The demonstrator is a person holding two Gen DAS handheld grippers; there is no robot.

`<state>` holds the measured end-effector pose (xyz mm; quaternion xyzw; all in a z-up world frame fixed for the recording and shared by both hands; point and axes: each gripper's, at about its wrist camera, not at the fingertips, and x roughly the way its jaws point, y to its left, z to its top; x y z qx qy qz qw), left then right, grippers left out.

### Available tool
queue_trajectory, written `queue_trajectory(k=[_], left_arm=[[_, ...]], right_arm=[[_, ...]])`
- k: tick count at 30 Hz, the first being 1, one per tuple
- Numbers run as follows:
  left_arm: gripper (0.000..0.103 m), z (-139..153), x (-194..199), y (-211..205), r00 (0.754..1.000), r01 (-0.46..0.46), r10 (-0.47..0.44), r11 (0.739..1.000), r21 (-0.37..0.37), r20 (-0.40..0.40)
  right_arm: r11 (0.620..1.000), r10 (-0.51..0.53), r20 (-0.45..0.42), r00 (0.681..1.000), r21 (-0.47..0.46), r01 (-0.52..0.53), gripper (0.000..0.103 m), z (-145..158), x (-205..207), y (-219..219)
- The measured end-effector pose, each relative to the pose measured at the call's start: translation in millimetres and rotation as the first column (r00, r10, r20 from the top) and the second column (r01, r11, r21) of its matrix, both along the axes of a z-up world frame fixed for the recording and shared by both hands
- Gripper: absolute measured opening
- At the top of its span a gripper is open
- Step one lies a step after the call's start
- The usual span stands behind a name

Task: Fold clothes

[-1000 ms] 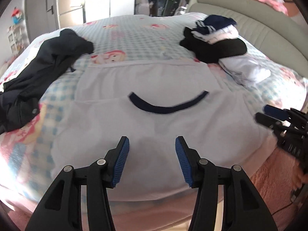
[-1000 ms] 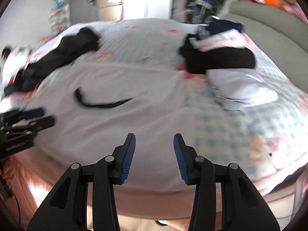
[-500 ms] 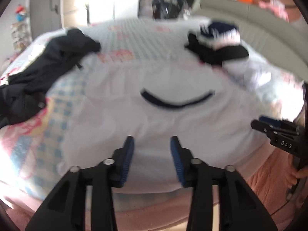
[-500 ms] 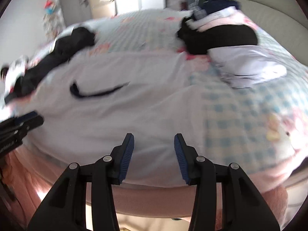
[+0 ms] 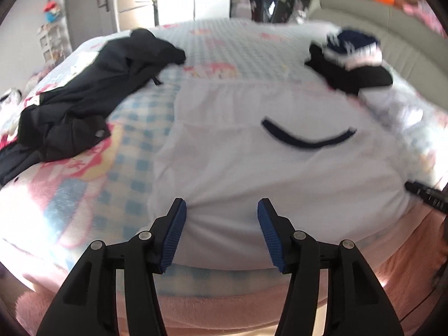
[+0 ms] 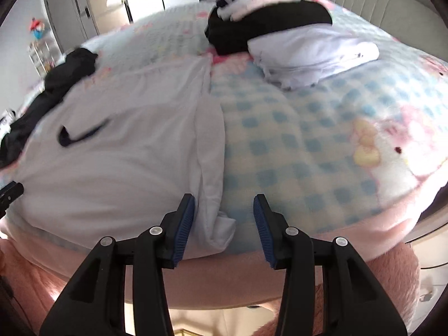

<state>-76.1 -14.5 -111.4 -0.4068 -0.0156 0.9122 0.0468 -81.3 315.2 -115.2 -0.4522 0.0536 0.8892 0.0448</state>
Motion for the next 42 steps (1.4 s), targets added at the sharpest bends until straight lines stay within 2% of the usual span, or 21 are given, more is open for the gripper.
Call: queue_trajectory(k=[2, 3, 7, 10, 12, 13, 16, 18, 19, 21, 23, 26, 29, 31, 34, 37, 38, 39, 40, 42], left_arm=[[0.056, 5, 3, -1, 0.999, 0.016, -0.015, 1.000, 0.011, -0.028], [0.056, 1, 1, -5, 1.000, 0.013, -0.013, 1.000, 0.025, -0.011], [0.058, -24, -14, -28, 0.994, -0.041, 0.031, 0.994, 0.103, 0.100], [0.057, -28, -8, -46, 0.992, -0.073, 0.054, 0.983, 0.167, 0.113], [0.059, -28, -6, -56, 0.987, -0.120, 0.106, 0.986, 0.114, 0.119], [0.063, -27, -5, -62, 0.985, -0.141, 0.127, 0.983, 0.115, 0.120], [0.063, -25, 4, -75, 0.980, -0.181, 0.164, 0.969, 0.171, 0.109], [0.062, -22, 11, -71, 0.982, -0.181, 0.170, 0.970, 0.160, 0.082], [0.062, -22, 15, -65, 0.984, -0.173, 0.165, 0.973, 0.156, 0.063], [0.062, -19, 21, -51, 0.989, -0.151, 0.149, 0.979, 0.138, 0.021], [0.062, -18, 18, -41, 0.992, -0.124, 0.124, 0.986, 0.110, 0.005], [0.062, -23, 6, -32, 0.995, -0.093, 0.090, 0.993, 0.069, 0.040], [0.065, -32, 3, -41, 0.989, -0.129, 0.120, 0.986, 0.107, 0.090], [0.066, -35, 4, -47, 0.984, -0.155, 0.141, 0.978, 0.138, 0.110], [0.067, -35, 9, -47, 0.979, -0.187, 0.177, 0.978, 0.092, 0.104], [0.067, -33, 13, -59, 0.968, -0.241, 0.228, 0.963, 0.121, 0.108], [0.067, -29, 15, -60, 0.965, -0.253, 0.243, 0.960, 0.119, 0.095], [0.067, -23, 17, -57, 0.968, -0.249, 0.243, 0.963, 0.104, 0.065], [0.066, -16, 18, -48, 0.977, -0.214, 0.212, 0.972, 0.098, 0.033], [0.066, -5, 18, -27, 0.992, -0.121, 0.123, 0.988, 0.096, -0.012]], right_arm=[[1.000, 0.018, -0.049, 0.999, 0.020, -0.017, 0.044, 11, 6, -10], [0.999, 0.030, -0.074, 0.997, 0.028, -0.028, 0.044, 15, 9, -17], [0.996, 0.089, -0.047, 0.995, 0.034, -0.088, 0.044, 1, 2, -35], [0.994, 0.093, -0.022, 0.995, 0.062, -0.091, 0.044, -14, 0, -37], [0.996, 0.080, -0.025, 0.997, 0.046, -0.078, 0.044, -15, 1, -30], [0.997, 0.071, -0.027, 0.997, 0.042, -0.070, 0.044, -15, 2, -26], [1.000, 0.016, -0.030, 0.999, 0.022, -0.015, 0.044, -16, 3, -15], [0.992, -0.116, -0.101, 0.988, 0.035, 0.120, 0.044, -3, 11, -4], [0.988, -0.149, -0.132, 0.980, 0.025, 0.154, 0.044, 4, 15, -3], [0.991, -0.136, -0.156, 0.978, -0.025, 0.133, 0.044, 11, 16, -8], [0.997, -0.071, -0.150, 0.986, 0.004, 0.072, 0.044, 10, 13, -22], [0.998, -0.005, -0.117, 0.993, 0.058, 0.012, 0.044, -3, 14, -41], [0.995, -0.028, -0.081, 0.996, 0.095, 0.035, 0.044, -17, 15, -45], [0.993, -0.052, -0.085, 0.995, 0.103, 0.061, 0.044, -15, 15, -41], [0.987, -0.111, -0.077, 0.991, 0.106, 0.119, 0.044, -14, 16, -29], [0.986, -0.157, -0.058, 0.986, 0.053, 0.160, 0.044, -16, 18, -13], [0.984, -0.155, -0.076, 0.985, 0.074, 0.161, 0.044, -12, 21, -16], [0.982, -0.152, -0.093, 0.984, 0.096, 0.161, 0.044, -9, 23, -19], [0.978, -0.132, -0.127, 0.983, 0.147, 0.151, 0.044, -2, 27, -30], [0.980, -0.074, -0.173, 0.982, 0.168, 0.104, 0.044, 7, 31, -47]])
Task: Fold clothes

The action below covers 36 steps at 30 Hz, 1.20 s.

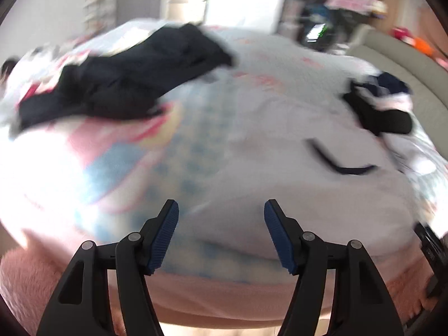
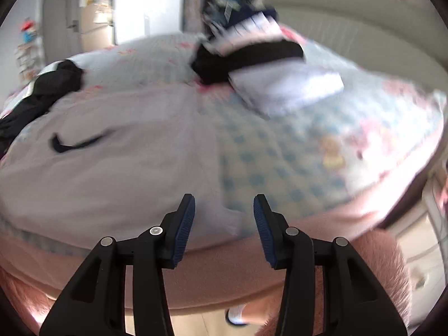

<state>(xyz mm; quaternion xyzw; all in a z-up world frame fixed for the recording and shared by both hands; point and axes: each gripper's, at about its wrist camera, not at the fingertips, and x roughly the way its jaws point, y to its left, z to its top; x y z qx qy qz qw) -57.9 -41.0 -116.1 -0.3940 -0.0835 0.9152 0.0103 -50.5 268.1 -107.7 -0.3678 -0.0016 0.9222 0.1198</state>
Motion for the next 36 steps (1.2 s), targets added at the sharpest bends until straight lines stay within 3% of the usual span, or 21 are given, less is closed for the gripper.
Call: queue_trajectory(k=[4, 9, 15, 19, 22, 27, 29, 32, 33, 36], left_arm=[[0.066, 1, -5, 43, 0.993, 0.118, -0.118, 0.992, -0.050, -0.001], [0.066, -21, -9, 49, 0.991, 0.107, -0.096, 0.986, -0.129, 0.090], [0.067, -28, -8, -7, 0.994, 0.003, -0.008, 0.999, 0.045, 0.111], [0.067, -29, -9, -19, 0.995, -0.011, 0.006, 0.999, 0.050, 0.099], [0.068, -28, -8, -38, 0.993, -0.066, 0.054, 0.991, 0.116, 0.102], [0.068, -30, -6, -48, 0.990, -0.094, 0.084, 0.993, 0.078, 0.114], [0.068, -28, -2, -54, 0.991, -0.105, 0.094, 0.987, 0.121, 0.090], [0.068, -25, 5, -71, 0.987, -0.162, 0.150, 0.957, 0.243, 0.064], [0.068, -22, 7, -73, 0.986, -0.169, 0.160, 0.953, 0.251, 0.055], [0.068, -11, 11, -55, 0.994, -0.108, 0.109, 0.982, 0.155, 0.004]], right_arm=[[0.989, 0.146, 0.000, 0.989, -0.007, -0.146, 0.044, 0, -4, -35], [0.977, 0.213, 0.081, 0.974, 0.011, -0.215, 0.044, -20, -2, -52], [0.985, 0.114, 0.079, 0.990, -0.139, -0.102, 0.044, -19, -1, -9], [0.978, 0.118, 0.057, 0.991, -0.182, -0.106, 0.044, -12, 4, 3], [0.978, 0.088, 0.048, 0.995, -0.193, -0.077, 0.044, -8, 1, 16], [0.982, 0.003, 0.147, 0.989, -0.186, 0.025, 0.044, -27, -10, 40], [0.972, -0.004, 0.143, 0.990, -0.233, 0.038, 0.045, -28, -9, 46], [0.984, -0.011, 0.135, 0.991, -0.173, 0.034, 0.045, -23, -9, 40], [0.986, -0.018, 0.125, 0.992, -0.163, 0.038, 0.045, -20, -7, 37], [0.994, -0.025, 0.067, 0.997, -0.102, 0.032, 0.045, -9, 4, 22]])
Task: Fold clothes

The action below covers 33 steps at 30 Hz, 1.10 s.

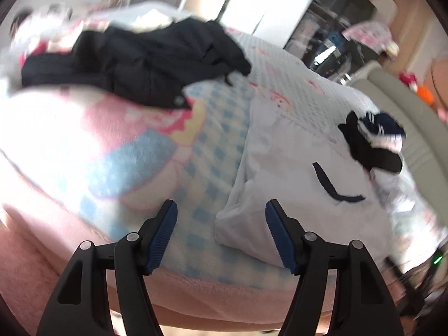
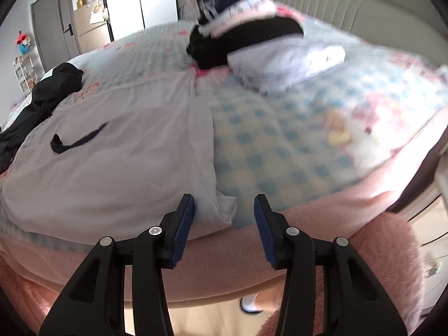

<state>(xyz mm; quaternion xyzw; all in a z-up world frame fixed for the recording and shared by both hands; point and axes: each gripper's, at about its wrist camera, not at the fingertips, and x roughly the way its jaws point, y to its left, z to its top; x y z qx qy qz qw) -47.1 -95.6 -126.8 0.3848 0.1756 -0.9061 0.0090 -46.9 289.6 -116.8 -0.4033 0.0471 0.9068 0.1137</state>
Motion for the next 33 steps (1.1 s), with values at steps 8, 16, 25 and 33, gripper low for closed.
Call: queue_trajectory(k=[8, 16, 25, 33], left_arm=[[0.068, -21, -16, 12, 0.990, 0.070, -0.057, 0.993, -0.095, 0.130], [0.068, -13, -5, -10, 0.998, 0.003, -0.002, 1.000, -0.014, 0.063], [0.068, -7, 6, -37, 0.999, -0.051, 0.050, 0.990, 0.128, 0.015], [0.068, -16, 7, -28, 1.000, 0.027, -0.029, 0.988, 0.152, 0.012]], right_arm=[[0.994, 0.096, 0.040, 0.995, 0.051, -0.098, 0.045, -9, -11, -21], [0.995, -0.025, 0.054, 0.998, -0.092, 0.030, 0.045, -11, -7, 19], [0.995, 0.010, 0.079, 0.997, -0.095, -0.003, 0.053, -17, -9, 19], [0.997, -0.008, 0.029, 1.000, -0.079, 0.011, 0.055, -4, 0, 16]])
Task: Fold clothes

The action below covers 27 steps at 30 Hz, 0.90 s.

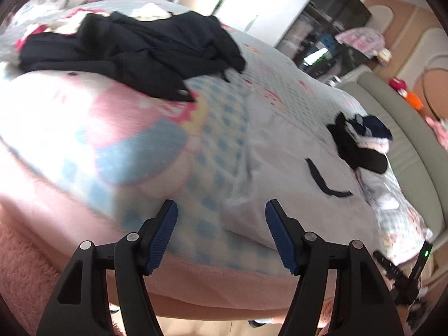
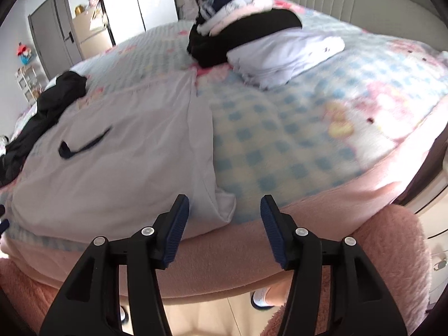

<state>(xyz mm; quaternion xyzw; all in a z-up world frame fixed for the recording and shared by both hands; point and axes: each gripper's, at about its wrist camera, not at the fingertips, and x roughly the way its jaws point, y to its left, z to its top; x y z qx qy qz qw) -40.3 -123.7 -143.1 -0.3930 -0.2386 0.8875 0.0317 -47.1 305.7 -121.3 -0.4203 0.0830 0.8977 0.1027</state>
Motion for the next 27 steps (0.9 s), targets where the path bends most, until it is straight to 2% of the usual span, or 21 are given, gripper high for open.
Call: queue_trajectory(k=[2, 5, 8, 11, 14, 16, 18, 20, 23, 27], left_arm=[[0.068, -2, -4, 11, 0.999, 0.034, -0.034, 0.999, -0.028, 0.007], [0.068, -8, -10, 20, 0.998, 0.048, -0.046, 0.996, -0.069, 0.039], [0.068, -14, -17, 21, 0.996, 0.038, -0.028, 0.992, -0.122, 0.079], [0.068, -17, -15, 12, 0.998, 0.020, -0.015, 0.998, -0.062, 0.066], [0.068, -18, -13, 11, 0.999, 0.021, -0.018, 0.999, -0.047, 0.048], [0.068, -17, -12, 12, 0.999, 0.026, -0.025, 0.999, -0.028, 0.031], [0.068, -16, -11, 12, 0.999, 0.050, -0.050, 0.998, 0.032, 0.006], [0.068, -16, -13, 14, 0.998, 0.067, -0.067, 0.995, 0.077, -0.005], [0.068, -20, -22, 17, 0.997, 0.081, -0.082, 0.992, 0.098, 0.007], [0.068, -25, -36, 21, 0.992, 0.124, -0.128, 0.980, 0.157, 0.015]], right_arm=[[1.000, -0.004, -0.010, 1.000, 0.023, 0.004, 0.055, 4, 2, -2], [0.998, 0.017, 0.068, 0.998, 0.064, -0.022, 0.054, -10, -1, -4], [0.999, -0.012, 0.067, 0.998, 0.041, 0.009, 0.059, -9, 0, 8], [0.995, -0.020, 0.047, 0.999, 0.097, 0.016, 0.059, -1, 4, 8], [0.988, -0.082, 0.019, 0.996, 0.135, 0.078, 0.059, 6, 10, 16], [0.993, -0.112, -0.002, 0.994, 0.033, 0.112, 0.059, 9, 14, 31], [0.994, -0.083, -0.007, 0.996, -0.072, 0.083, 0.059, 10, 13, 38], [0.992, -0.014, 0.001, 1.000, -0.125, 0.014, 0.059, 9, 11, 32], [0.986, 0.065, 0.022, 0.998, -0.155, -0.061, 0.059, -2, 9, 17], [0.976, 0.110, 0.074, 0.991, -0.197, -0.094, 0.059, -11, -7, 5]])
